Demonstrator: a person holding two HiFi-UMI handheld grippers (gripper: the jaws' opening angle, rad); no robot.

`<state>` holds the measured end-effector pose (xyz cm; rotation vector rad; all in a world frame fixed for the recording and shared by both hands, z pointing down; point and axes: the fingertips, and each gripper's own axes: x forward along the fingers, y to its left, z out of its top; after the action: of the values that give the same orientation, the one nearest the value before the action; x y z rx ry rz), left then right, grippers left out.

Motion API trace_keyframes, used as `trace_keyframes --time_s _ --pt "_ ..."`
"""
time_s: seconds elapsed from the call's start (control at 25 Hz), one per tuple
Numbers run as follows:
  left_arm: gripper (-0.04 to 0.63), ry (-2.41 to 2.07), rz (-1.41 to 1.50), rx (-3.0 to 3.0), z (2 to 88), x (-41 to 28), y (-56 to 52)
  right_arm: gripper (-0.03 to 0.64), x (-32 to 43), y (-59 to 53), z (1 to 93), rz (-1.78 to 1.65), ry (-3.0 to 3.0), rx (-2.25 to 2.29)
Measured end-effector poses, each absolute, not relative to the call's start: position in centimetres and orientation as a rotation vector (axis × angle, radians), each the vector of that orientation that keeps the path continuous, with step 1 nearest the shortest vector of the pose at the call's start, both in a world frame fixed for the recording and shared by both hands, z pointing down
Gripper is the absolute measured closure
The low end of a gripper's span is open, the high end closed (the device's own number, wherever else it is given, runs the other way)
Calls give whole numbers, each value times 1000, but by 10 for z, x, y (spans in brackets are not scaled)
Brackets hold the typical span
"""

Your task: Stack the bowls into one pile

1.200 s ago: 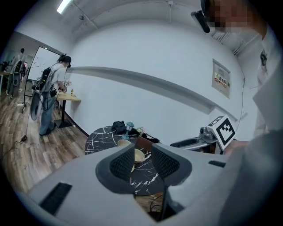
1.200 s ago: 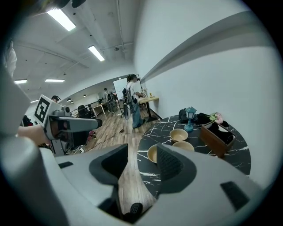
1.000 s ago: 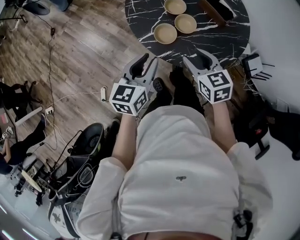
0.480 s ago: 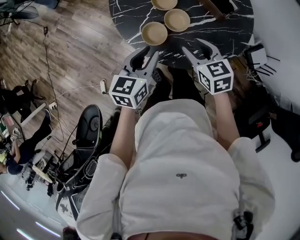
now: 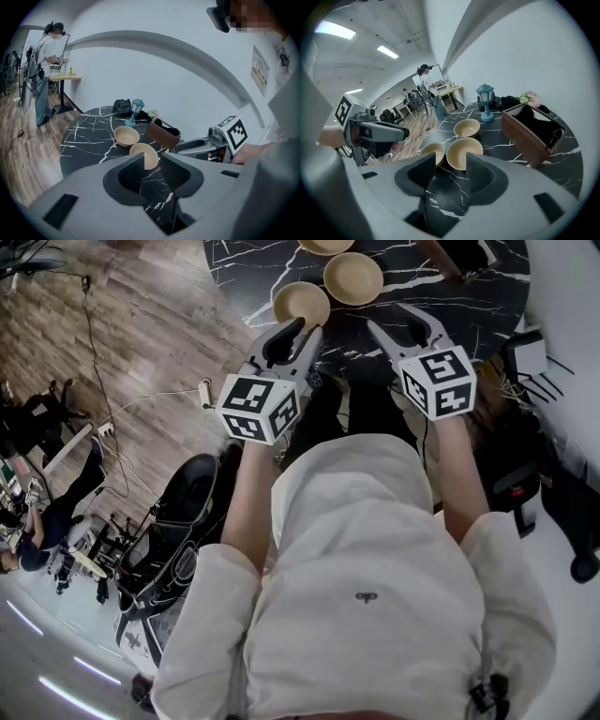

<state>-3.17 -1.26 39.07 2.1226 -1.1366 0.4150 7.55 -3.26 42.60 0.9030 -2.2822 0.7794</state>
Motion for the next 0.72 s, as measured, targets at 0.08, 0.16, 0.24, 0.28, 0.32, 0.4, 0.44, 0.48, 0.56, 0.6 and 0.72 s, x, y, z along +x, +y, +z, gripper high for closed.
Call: trace_keyframes --time_s 0.08,0.16,0.24,0.28,0.32,0.4,0.44,0.48,0.56,0.6,0.72 --pt "489 -1142 414 2085 402 -30 -19 423 75 -37 435 790 -2283 882" --pt "489 -1141 429 2066 411 -27 -25 423 75 -41 443 801 -2283 870" --pt "489 -1139 451 2061 419 -24 -32 423 76 -46 449 808 -2285 860" --pt "489 -1141 462 2059 423 -23 -35 423 76 -48 453 810 -2289 854" --pt "489 -1143 474 2056 427 -22 -39 425 76 -51 456 813 -2293 848" --pt "489 -1145 493 2045 436 -20 -45 426 76 -55 462 820 -2299 839" --pt "489 -1146 502 2038 440 -20 -48 426 75 -57 466 822 -2300 837" --pt "489 -1146 510 2032 445 -20 -51 426 74 -58 470 823 -2299 836" --pt "489 -1150 523 2021 452 -20 -57 426 72 -61 476 821 -2298 840" --pt "489 -1153 524 2015 455 -20 -60 426 71 -63 478 818 -2298 846" --pt "489 -1176 510 1992 461 -23 -67 426 68 -68 483 797 -2306 866"
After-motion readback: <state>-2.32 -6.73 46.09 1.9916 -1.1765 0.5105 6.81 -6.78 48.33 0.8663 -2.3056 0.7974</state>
